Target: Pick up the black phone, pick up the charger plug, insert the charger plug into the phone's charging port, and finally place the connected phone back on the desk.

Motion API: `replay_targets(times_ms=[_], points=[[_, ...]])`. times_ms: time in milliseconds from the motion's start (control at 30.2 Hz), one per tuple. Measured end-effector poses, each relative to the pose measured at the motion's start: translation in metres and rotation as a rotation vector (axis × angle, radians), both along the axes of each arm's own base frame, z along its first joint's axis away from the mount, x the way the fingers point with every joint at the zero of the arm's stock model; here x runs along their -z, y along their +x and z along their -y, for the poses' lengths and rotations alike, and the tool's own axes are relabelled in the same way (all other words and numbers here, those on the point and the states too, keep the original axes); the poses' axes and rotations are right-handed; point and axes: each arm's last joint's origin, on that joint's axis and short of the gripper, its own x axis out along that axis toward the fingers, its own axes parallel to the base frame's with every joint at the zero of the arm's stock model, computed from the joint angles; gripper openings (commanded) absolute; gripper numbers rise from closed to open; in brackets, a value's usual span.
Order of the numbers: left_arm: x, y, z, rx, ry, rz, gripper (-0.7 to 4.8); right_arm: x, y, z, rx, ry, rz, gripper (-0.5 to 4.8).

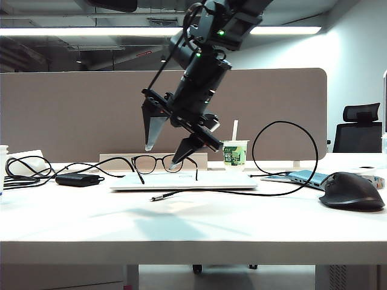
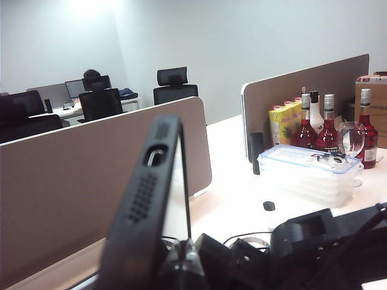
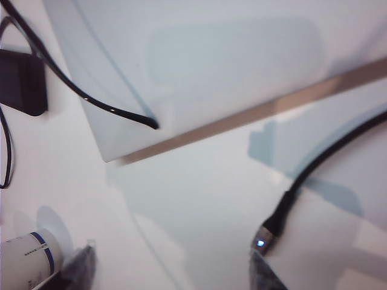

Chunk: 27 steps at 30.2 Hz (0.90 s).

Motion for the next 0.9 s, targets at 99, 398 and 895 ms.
replay_targets(times_ms=[99,398,895], points=[[0.0,0.0,0.0,0.0,-0.001,0.001,-0.06,0.004,0.004,-0.005,-0.006,-0.01,-0.021,3.23],[-0.003,-0.004,-0.002,-0.007,-0.006,0.011,-0.06,0.024,0.004,-0.004,-0.019,-0.053,-0.12,3.05],[-0.003,-0.007,-0.003,-0.007,-0.003,0.003,-0.07,0.043,0.004,-0.006,-0.021,-0.099,-0.178,2.41]])
